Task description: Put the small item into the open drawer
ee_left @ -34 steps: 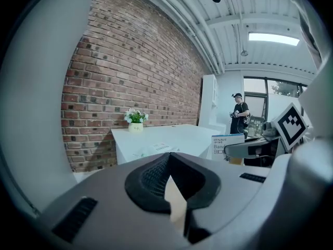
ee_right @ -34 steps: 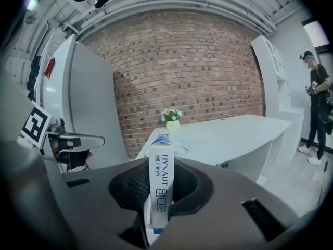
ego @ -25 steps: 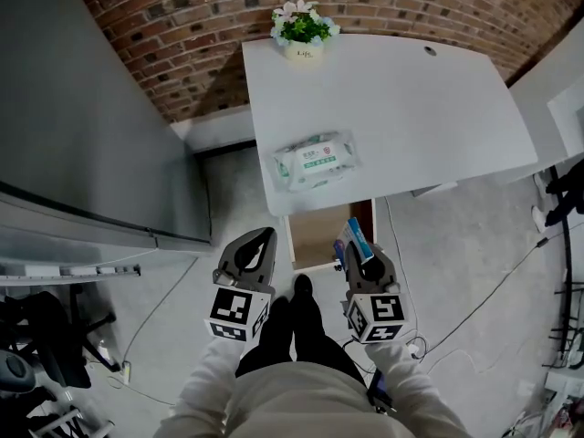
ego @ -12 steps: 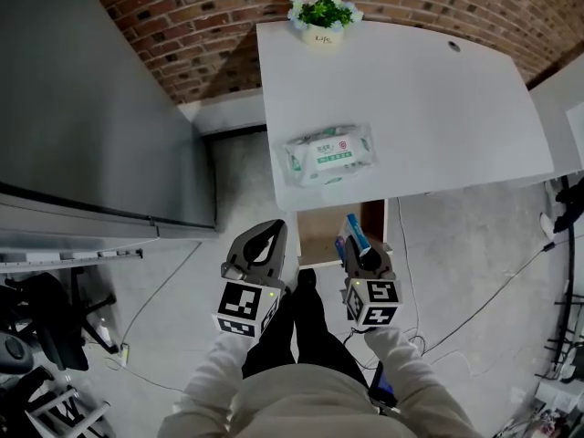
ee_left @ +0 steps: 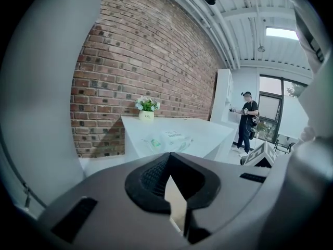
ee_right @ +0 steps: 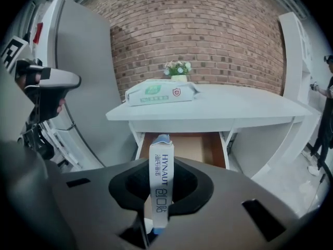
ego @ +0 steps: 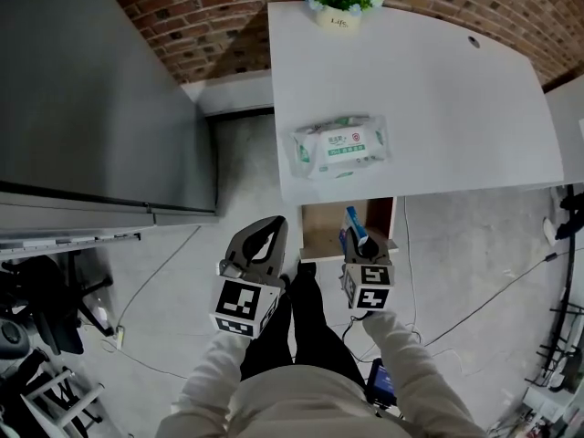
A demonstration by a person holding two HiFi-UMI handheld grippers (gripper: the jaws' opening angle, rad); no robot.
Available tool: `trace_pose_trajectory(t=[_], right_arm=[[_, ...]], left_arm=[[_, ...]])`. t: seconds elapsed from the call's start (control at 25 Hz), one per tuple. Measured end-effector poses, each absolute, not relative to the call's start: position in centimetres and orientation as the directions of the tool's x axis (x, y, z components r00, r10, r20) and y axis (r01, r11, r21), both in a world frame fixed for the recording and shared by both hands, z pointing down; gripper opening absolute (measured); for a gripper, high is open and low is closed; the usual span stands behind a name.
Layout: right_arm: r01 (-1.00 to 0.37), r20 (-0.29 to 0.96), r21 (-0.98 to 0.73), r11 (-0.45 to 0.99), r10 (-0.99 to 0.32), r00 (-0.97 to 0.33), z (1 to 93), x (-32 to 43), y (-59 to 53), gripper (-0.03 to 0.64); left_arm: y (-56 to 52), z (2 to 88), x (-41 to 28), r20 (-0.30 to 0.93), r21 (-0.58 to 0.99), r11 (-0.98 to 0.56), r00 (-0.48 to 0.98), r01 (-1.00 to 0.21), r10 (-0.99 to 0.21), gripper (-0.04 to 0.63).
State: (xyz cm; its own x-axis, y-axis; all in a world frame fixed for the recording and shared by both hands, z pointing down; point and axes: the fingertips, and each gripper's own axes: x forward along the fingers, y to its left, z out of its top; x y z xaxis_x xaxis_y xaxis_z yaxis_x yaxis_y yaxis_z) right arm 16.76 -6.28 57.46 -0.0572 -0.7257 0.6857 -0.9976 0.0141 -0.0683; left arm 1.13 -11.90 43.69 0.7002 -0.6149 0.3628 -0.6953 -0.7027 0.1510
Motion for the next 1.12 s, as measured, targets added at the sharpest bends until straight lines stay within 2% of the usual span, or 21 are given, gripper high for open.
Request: trace_pose_trajectory(t=[1.12], right_arm=[[-0.991,0.853,-0.076,0.111,-0.508,-0.123,68.7,15.0,-9.4,0.081]], left_arm=[[-12.3,48.0,-1.1,0.446,0.145,-0.638,0.626,-0.756,-0.640,0.017]])
